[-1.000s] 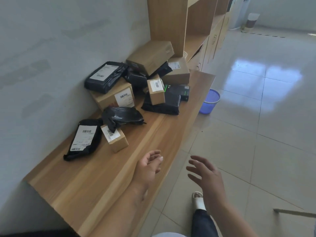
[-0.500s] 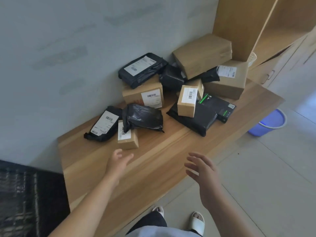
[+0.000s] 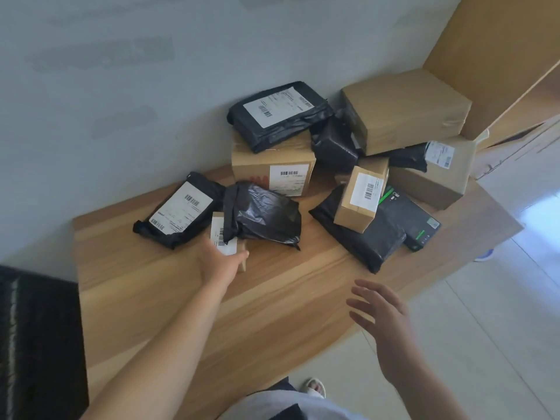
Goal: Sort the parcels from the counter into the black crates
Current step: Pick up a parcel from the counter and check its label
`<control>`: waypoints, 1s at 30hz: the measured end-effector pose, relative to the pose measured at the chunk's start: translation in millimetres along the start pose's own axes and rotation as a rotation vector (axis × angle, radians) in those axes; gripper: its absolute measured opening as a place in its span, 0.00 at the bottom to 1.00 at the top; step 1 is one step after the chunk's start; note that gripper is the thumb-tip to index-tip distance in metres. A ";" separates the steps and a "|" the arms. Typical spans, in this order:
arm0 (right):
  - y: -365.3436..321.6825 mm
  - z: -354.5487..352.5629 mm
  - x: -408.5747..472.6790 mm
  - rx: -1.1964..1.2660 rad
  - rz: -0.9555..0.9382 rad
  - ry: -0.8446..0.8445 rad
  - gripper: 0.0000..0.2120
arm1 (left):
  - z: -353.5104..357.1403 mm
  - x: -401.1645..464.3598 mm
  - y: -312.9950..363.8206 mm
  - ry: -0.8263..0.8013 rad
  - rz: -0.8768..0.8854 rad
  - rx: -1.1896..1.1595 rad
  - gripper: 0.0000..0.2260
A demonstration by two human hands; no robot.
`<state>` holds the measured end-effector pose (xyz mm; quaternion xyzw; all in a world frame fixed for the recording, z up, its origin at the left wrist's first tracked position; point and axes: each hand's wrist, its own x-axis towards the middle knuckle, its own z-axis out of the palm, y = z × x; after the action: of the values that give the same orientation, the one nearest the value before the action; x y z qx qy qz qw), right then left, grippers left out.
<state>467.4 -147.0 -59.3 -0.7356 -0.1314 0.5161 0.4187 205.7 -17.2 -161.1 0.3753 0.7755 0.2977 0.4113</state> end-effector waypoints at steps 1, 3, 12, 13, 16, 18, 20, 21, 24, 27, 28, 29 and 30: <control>-0.6 4.0 1.5 -0.016 0.006 -0.004 0.08 | -1.3 1.8 -4.2 -0.003 0.010 -0.004 0.30; -1.6 12.8 3.3 -0.054 0.010 -0.028 0.08 | -7.1 1.0 -10.4 -0.005 0.019 -0.003 0.29; -18.5 93.4 0.0 -0.321 -0.046 -0.350 0.07 | -69.8 -54.7 -60.3 -0.014 -0.156 -0.103 0.25; -18.1 102.3 -3.4 -0.348 -0.057 -0.404 0.07 | -75.9 -65.4 -65.8 -0.006 -0.176 -0.124 0.25; -16.3 120.9 -17.0 -0.417 -0.089 -0.575 0.08 | -92.1 -102.0 -78.8 0.027 -0.214 -0.172 0.23; -14.4 126.0 -25.0 -0.457 -0.104 -0.671 0.08 | -101.1 -126.7 -83.6 0.058 -0.219 -0.160 0.24; -12.0 126.3 -29.8 -0.496 -0.113 -0.753 0.07 | -108.4 -149.1 -83.3 0.080 -0.194 -0.093 0.31; -11.4 124.9 -32.3 -0.511 -0.111 -0.789 0.06 | -111.5 -160.5 -80.7 0.100 -0.155 -0.035 0.31; -15.0 116.3 -40.8 -0.540 -0.061 -0.879 0.04 | -116.6 -199.3 -66.0 0.155 0.025 0.184 0.36; -22.5 103.6 -45.3 -0.551 0.035 -0.966 0.11 | -115.4 -242.8 -46.0 0.202 0.261 0.471 0.40; -24.4 98.3 -45.8 -0.541 0.068 -0.995 0.14 | -112.9 -256.4 -41.9 0.234 0.363 0.567 0.40; -26.1 92.5 -46.3 -0.535 0.095 -1.030 0.17 | -109.5 -269.3 -39.3 0.276 0.468 0.658 0.40; -27.7 86.0 -47.3 -0.541 0.103 -1.076 0.18 | -105.0 -279.0 -42.1 0.334 0.574 0.736 0.40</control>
<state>378.8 -118.2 -17.8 -0.4568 -0.4154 0.7838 0.0659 207.0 -286.7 -27.0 0.6412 0.7499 0.1611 0.0231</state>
